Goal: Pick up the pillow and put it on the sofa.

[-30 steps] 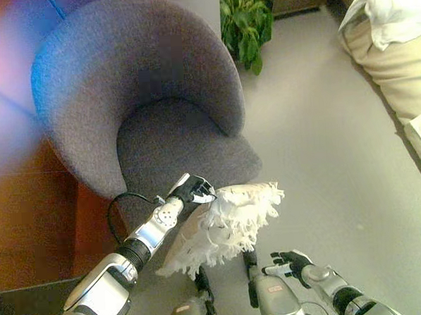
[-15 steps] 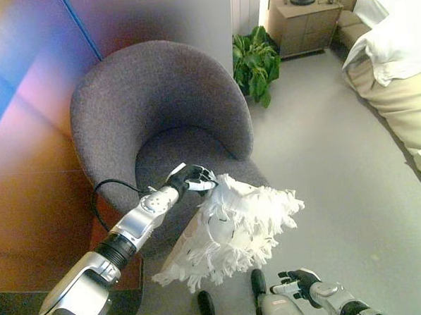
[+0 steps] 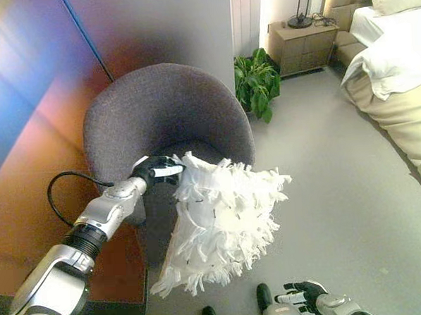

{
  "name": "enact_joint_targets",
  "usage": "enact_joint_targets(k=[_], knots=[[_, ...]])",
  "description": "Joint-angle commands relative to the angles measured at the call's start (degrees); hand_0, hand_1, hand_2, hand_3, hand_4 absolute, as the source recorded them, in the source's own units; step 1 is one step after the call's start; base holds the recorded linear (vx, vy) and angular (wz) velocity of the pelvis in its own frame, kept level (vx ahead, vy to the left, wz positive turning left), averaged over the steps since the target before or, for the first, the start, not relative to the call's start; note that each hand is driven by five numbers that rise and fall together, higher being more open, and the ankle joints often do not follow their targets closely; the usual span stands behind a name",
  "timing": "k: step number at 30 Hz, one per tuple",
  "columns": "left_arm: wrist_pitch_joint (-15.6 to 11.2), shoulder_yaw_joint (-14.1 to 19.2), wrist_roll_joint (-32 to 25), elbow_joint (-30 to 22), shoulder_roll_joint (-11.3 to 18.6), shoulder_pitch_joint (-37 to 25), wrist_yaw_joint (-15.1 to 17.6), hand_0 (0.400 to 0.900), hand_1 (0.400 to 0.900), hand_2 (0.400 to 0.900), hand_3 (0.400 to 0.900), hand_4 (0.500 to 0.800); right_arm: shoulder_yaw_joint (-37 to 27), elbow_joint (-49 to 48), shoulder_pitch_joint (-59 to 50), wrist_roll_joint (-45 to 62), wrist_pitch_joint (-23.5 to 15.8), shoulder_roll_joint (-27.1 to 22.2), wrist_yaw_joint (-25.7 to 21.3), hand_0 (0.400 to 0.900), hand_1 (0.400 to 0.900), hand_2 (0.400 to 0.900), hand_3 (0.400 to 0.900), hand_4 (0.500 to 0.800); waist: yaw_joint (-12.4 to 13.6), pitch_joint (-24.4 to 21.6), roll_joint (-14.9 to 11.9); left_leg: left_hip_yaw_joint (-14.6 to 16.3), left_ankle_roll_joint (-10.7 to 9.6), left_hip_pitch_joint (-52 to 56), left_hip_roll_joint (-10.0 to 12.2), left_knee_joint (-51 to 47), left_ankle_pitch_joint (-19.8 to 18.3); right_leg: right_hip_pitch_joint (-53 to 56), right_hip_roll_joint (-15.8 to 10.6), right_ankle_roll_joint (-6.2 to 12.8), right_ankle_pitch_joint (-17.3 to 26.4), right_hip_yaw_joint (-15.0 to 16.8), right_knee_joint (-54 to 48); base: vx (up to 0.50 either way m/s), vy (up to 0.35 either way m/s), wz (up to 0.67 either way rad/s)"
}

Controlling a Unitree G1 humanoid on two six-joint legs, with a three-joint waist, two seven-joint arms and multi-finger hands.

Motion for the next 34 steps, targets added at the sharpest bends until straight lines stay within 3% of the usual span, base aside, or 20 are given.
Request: enact_joint_targets(k=[1, 3, 5, 10, 11, 16, 21, 28, 34], knots=[[-6.55, 12.34, -4.99, 7.04, 9.68, -17.61, 4.75, 0.4, 0.4, 0.4, 0.4, 0.5, 1.58, 3.52, 6.21, -2.28, -0.48, -2.13, 0.5, 0.9, 0.9, 0.9, 0.9, 0.8, 2.4, -7.02, -1.6, -2.72, -0.34, -0.76, -1.75, 3.49, -5.8, 3.31, -3.06, 5.54, -10.06, 0.63, 4.6, 0.05, 0.012, 0.06], [-6.43, 13.06, -6.16, 9.05, 10.71, -18.07, 5.85, 0.4, 0.4, 0.4, 0.4, 0.5, 1.33, 3.6, 6.63, -2.62, -0.56, -2.21, 0.49, 0.9, 0.9, 0.9, 0.9, 0.8, 2.26, -7.1, -1.51, -2.68, -0.38, -0.73, -1.8, 2.92, -5.56, 3.31, -2.95, 5.63, -10.05, 0.6, 4.43, 0.05, 0.018, 0.06], [-6.74, 13.95, -6.38, 12.19, 12.16, -18.58, 9.16, 0.4, 0.4, 0.4, 0.4, 0.5, 1.21, 3.67, 7.25, -2.84, -0.95, -2.53, 0.4, 0.9, 0.9, 0.9, 0.9, 0.8, 2.0, -7.03, -1.37, -2.54, -0.37, -0.83, -1.83, 2.43, -5.3, 3.11, -2.82, 5.66, -10.12, 0.56, 4.5, 0.04, 0.019, 0.07], [-5.59, 12.93, -0.83, 19.29, 13.38, -20.42, 11.05, 0.4, 0.4, 0.4, 0.4, 0.5, 2.0, 3.65, 7.41, -3.37, -1.31, -3.23, 0.63, 0.9, 0.9, 0.9, 0.9, 0.8, 1.37, -6.86, -1.18, -1.95, -0.37, -1.03, -1.99, 1.37, -4.72, 2.82, -2.69, 5.79, -9.98, 0.42, 4.19, 0.03, 0.027, 0.08], [-5.17, 12.61, -0.46, 20.48, 13.5, -21.16, 11.9, 0.9, 0.9, 0.9, 0.9, 0.8, 2.33, 3.36, 7.29, -3.18, -1.5, -3.47, 0.66, 0.9, 0.9, 0.9, 0.9, 0.8, 1.25, -6.74, -1.21, -1.79, -0.4, -1.2, -2.01, 1.27, -4.63, 2.64, -2.67, 5.83, -9.89, 0.46, 4.08, -0.01, 0.019, 0.03], [-8.09, 10.81, 1.8, 23.42, 13.68, -24.49, 15.46, 0.9, 0.9, 0.9, 0.9, 0.8, 3.94, 1.43, 6.04, -1.58, -2.2, -4.56, 0.6, 0.9, 0.9, 0.9, 0.9, 0.8, 0.66, -5.0, -1.27, -1.5, -0.43, -2.49, -2.17, 1.08, -4.46, 0.99, -2.66, 5.79, -9.76, 1.07, 4.34, -0.08, 0.02, 0.03], [-7.45, 10.23, 3.55, 24.3, 14.08, -26.03, 17.48, 0.9, 0.9, 0.9, 0.9, 0.8, 4.48, 1.51, 6.49, -1.47, -1.84, -4.24, 0.6, 0.9, 0.9, 0.9, 0.9, 0.8, 0.61, -5.14, -1.29, -1.11, -0.59, -2.25, -2.13, 1.02, -4.49, 1.39, -2.74, 5.86, -9.95, 0.61, 4.27, 0.0, 0.004, 0.04], [-9.22, 9.32, 0.69, 22.82, 13.03, -26.64, 15.72, 0.9, 0.9, 0.9, 0.9, 0.8, 4.16, 1.78, 6.92, -1.81, -1.76, -3.84, 0.31, 0.9, 0.9, 0.9, 0.9, 0.8, 0.77, -5.62, -1.42, -0.82, -0.59, -1.86, -1.98, 1.37, -4.78, 1.85, -2.72, 5.9, -10.22, 0.11, 4.43, 0.0, 0.0, 0.01], [-8.9, 11.82, -5.23, 18.43, 10.28, -23.4, 13.84, 0.9, 0.9, 0.9, 0.9, 0.8, 3.31, 2.38, 6.71, -3.0, -2.1, -3.63, 0.54, 0.9, 0.9, 0.9, 0.9, 0.8, 1.08, -5.91, -1.56, -0.97, -0.68, -1.41, -1.86, 1.64, -5.1, 2.33, -2.67, 5.82, -10.51, -0.01, 4.45, 0.0, 0.0, 0.0]])
